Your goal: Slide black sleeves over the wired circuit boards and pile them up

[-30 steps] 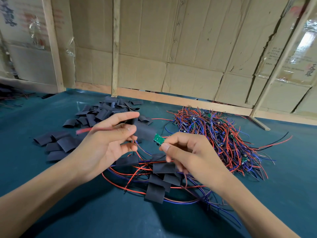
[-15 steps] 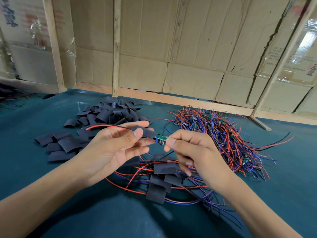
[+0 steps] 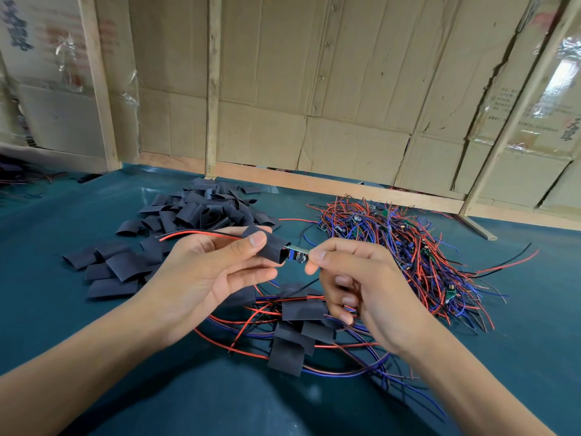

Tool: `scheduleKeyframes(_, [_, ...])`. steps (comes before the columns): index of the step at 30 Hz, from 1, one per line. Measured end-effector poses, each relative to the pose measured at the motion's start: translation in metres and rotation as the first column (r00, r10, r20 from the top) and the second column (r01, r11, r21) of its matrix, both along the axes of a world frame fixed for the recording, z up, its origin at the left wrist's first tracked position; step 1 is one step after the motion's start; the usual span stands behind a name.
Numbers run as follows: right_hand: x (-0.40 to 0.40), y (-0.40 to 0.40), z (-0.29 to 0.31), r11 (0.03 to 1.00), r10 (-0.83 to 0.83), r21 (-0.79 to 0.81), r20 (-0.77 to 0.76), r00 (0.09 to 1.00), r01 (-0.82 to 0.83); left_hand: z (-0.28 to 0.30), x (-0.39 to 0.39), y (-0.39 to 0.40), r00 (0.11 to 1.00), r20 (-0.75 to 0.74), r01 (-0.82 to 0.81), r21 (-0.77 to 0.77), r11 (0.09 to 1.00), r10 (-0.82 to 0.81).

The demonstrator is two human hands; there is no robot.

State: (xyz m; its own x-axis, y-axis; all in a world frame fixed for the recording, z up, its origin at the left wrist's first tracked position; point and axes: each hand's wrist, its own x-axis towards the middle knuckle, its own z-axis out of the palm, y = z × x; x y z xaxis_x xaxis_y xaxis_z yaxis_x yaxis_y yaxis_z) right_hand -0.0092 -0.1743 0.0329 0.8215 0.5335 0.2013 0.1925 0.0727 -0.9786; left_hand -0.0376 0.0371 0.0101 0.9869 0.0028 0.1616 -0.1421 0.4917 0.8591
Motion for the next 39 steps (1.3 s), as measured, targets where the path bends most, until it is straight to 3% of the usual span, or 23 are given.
scheduleKeyframes(8, [-0.0030,0.0019,-0.0023,0.994,-0.073,-0.066,0.150,0.986,0.084,-0.0032,0.0001,-0.0047,0.998,-0.040,0.039,-0.059,0.998,-0.041])
scheduleKeyframes(15, [-0.0043,0.0010,-0.0050,0.994,-0.056,-0.081,0.243,0.968,0.078,-0.0050,0.0002,-0.0045,1.000,-0.002,0.021,0.010,1.000,-0.021])
scheduleKeyframes(21, [-0.0025,0.0005,-0.0009,0.996,0.030,-0.087,0.090,0.995,-0.022,-0.0057,-0.0009,-0.0030,0.998,0.055,0.041,0.016,0.999,-0.042])
scheduleKeyframes(25, [-0.0007,-0.0038,0.0006,0.997,-0.004,-0.080,0.022,1.000,0.006,-0.0054,-0.0024,-0.0027,0.993,0.105,0.045,0.020,0.999,-0.047])
scheduleKeyframes(28, [-0.0014,-0.0036,-0.0006,0.998,-0.023,-0.064,0.082,0.996,0.028,-0.0056,-0.0044,-0.0047,0.991,0.115,0.067,0.057,0.996,-0.073])
scheduleKeyframes(32, [-0.0005,-0.0033,-0.0011,0.988,-0.061,-0.119,0.284,0.957,0.099,-0.0048,-0.0041,-0.0054,0.991,0.130,0.004,0.061,0.998,-0.012])
scheduleKeyframes(37, [0.0006,-0.0036,-0.0035,0.961,-0.205,-0.097,0.376,0.904,0.258,-0.0076,-0.0020,-0.0047,0.994,0.109,-0.026,0.056,0.998,0.020])
scheduleKeyframes(39, [0.0001,-0.0021,-0.0056,0.966,-0.230,-0.048,0.300,0.926,0.256,-0.0089,-0.0029,-0.0054,0.993,0.122,-0.005,0.077,0.997,-0.005])
